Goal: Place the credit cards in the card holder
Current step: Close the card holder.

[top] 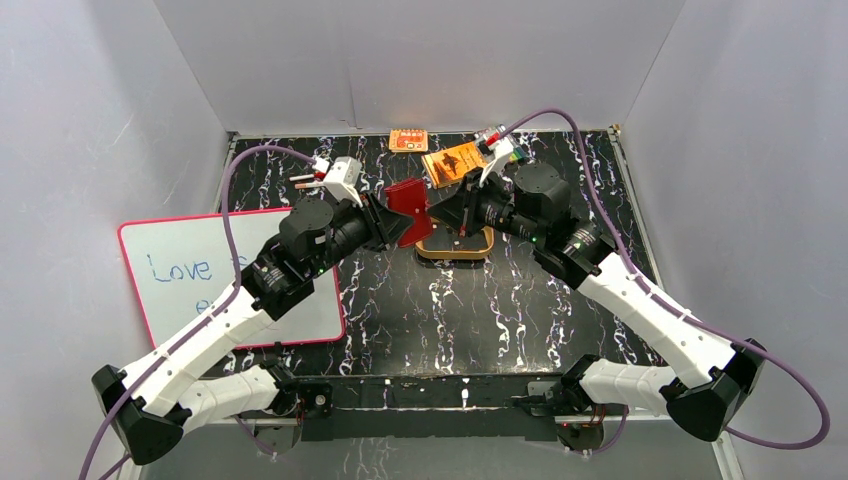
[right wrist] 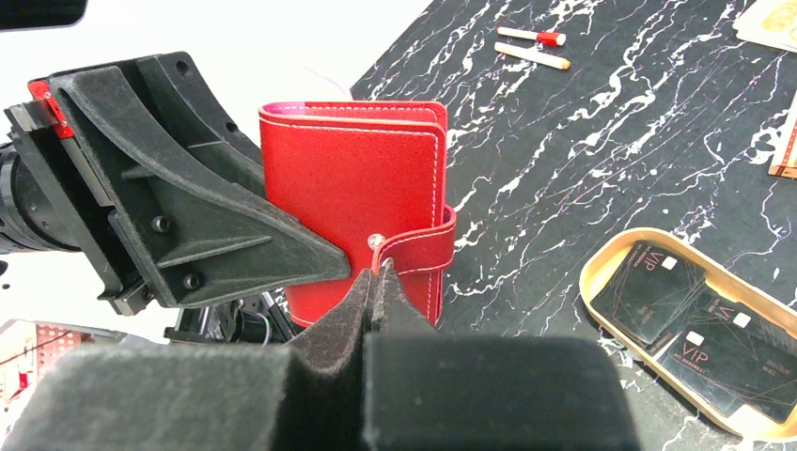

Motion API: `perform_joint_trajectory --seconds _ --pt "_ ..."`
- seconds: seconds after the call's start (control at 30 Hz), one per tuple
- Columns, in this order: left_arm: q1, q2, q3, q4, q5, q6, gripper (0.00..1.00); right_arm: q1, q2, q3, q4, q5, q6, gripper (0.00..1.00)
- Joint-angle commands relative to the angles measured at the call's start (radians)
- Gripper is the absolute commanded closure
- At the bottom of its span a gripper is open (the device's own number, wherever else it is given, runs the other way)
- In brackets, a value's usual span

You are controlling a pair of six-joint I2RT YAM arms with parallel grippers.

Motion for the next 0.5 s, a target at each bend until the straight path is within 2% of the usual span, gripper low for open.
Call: perform_joint_trajectory --seconds 0.0,0.47 --pt "0.003 -0.021 -0.013 0.047 0.009 0.013 1.00 0.002 -0.017 -0.004 0.042 -0.011 -0.004 1.00" --pt "0.003 -0.034 -0.028 0.047 0.026 0.023 1.00 0.001 -0.032 -0.019 0.035 -0.020 -0.038 1.00"
